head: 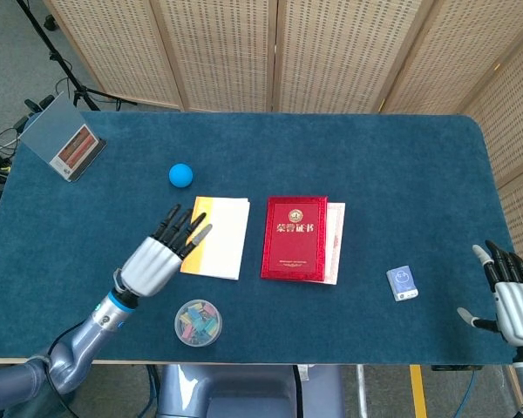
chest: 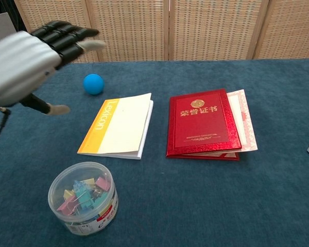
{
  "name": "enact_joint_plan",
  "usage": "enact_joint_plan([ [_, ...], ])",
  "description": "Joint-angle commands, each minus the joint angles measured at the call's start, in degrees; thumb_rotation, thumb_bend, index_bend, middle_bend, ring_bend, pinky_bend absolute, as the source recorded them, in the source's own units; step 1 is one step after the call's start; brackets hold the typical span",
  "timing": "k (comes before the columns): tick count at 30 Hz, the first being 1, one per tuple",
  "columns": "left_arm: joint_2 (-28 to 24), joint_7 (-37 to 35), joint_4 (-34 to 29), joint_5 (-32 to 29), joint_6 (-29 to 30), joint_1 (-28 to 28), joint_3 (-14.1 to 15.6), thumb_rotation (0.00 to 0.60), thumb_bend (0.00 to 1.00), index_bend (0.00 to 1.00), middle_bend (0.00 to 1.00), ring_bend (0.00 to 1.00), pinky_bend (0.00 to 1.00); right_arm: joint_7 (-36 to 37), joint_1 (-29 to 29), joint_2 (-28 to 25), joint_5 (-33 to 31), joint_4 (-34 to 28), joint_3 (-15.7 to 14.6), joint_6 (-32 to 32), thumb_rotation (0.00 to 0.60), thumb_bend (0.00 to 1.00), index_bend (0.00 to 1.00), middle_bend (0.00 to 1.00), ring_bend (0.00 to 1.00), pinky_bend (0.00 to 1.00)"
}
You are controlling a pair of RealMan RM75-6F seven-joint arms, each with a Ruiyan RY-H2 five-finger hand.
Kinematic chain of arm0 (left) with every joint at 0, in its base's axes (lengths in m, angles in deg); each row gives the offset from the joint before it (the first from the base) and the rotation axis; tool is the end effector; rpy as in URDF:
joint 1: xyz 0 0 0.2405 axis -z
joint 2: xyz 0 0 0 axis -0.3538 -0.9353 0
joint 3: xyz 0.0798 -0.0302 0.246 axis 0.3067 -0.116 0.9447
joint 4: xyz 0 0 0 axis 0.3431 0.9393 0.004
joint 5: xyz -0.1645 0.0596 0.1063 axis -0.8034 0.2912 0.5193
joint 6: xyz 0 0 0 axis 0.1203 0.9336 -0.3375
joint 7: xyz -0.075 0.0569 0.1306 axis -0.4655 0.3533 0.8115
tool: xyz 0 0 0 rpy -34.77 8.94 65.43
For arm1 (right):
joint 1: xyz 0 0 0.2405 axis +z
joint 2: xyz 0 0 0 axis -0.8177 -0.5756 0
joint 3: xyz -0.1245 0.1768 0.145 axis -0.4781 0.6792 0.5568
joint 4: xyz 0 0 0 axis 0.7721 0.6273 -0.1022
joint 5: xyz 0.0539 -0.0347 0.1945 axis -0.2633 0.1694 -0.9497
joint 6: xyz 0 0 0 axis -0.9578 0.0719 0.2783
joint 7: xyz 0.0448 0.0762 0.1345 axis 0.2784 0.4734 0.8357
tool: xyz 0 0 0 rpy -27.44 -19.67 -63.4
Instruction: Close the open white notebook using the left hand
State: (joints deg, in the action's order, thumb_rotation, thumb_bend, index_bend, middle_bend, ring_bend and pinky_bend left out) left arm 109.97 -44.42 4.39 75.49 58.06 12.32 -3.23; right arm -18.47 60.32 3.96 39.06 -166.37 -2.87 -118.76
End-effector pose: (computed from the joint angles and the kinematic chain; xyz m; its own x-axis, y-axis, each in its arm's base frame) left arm -0.1569 0.3020 0.0241 0.5560 -0.3727 0.7429 0.5296 -0.5300 -0.6623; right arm -0.3234 -0.2059 0.1836 0.3850 -0.0452 0.9218 -0.9214 0.0388 0.3868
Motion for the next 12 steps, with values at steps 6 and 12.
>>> enact_joint_plan([
  [6,-18.8,-15.1,-19.5,-16.4,6.2,-17.3,1.8,0.6,0.0,0.0,0.0,0.0,0.0,-0.4,-0.5,0.0,0.2,-0.4,0.0,-1.2,0.6,0.0,0.0,0.0,0.0,0.0],
  [12,-19.9,-21.2,-17.1,-17.2,6.3,-20.8,2.8,0.6,0.0,0.0,0.0,0.0,0.0,-0.4,-0.8,0.0,0.1,-0.5,0.2,-1.7,0.6,0.0,0.0,0.0,0.0,0.0],
])
